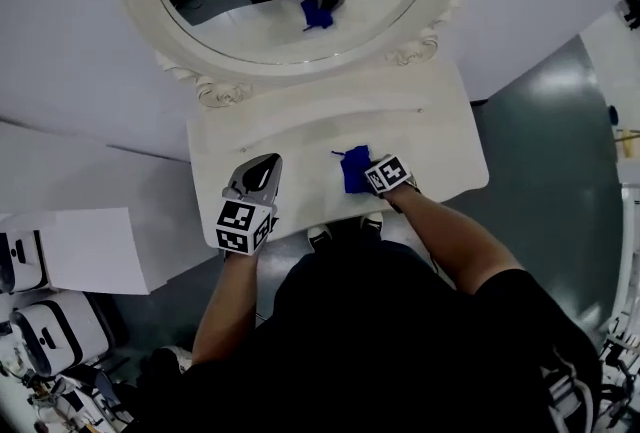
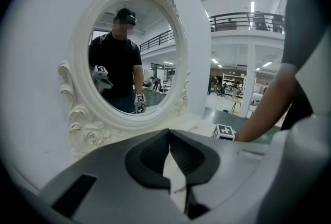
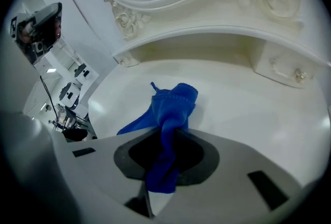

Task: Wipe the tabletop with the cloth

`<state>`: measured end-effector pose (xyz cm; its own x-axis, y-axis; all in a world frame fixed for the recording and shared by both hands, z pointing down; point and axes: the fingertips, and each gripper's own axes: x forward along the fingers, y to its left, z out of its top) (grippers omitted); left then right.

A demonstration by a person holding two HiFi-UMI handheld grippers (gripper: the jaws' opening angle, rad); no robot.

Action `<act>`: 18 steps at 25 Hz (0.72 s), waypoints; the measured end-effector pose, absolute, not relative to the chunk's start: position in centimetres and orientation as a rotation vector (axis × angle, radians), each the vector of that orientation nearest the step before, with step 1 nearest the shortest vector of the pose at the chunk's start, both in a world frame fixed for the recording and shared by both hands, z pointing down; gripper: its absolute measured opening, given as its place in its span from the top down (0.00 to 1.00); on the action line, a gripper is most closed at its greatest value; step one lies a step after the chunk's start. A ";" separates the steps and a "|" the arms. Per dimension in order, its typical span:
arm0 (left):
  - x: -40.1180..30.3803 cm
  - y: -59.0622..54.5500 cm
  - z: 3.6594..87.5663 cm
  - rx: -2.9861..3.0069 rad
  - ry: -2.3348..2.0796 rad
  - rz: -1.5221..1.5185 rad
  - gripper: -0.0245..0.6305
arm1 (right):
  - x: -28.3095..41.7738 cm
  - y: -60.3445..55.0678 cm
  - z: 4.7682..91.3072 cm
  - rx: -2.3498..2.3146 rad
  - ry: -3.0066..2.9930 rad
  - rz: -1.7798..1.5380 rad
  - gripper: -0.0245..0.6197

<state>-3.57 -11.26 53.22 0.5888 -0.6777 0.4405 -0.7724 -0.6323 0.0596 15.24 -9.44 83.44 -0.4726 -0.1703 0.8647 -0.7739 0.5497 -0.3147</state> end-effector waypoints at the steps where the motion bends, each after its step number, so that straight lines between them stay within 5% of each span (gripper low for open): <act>1: -2.6 -11.5 53.2 2.587 -1.180 0.563 0.94 | 16.7 -9.4 83.4 0.787 -1.944 0.926 0.87; 18: 8.5 -13.5 53.5 2.696 -0.980 0.580 0.94 | 39.4 -7.6 83.4 1.148 -1.749 1.036 0.86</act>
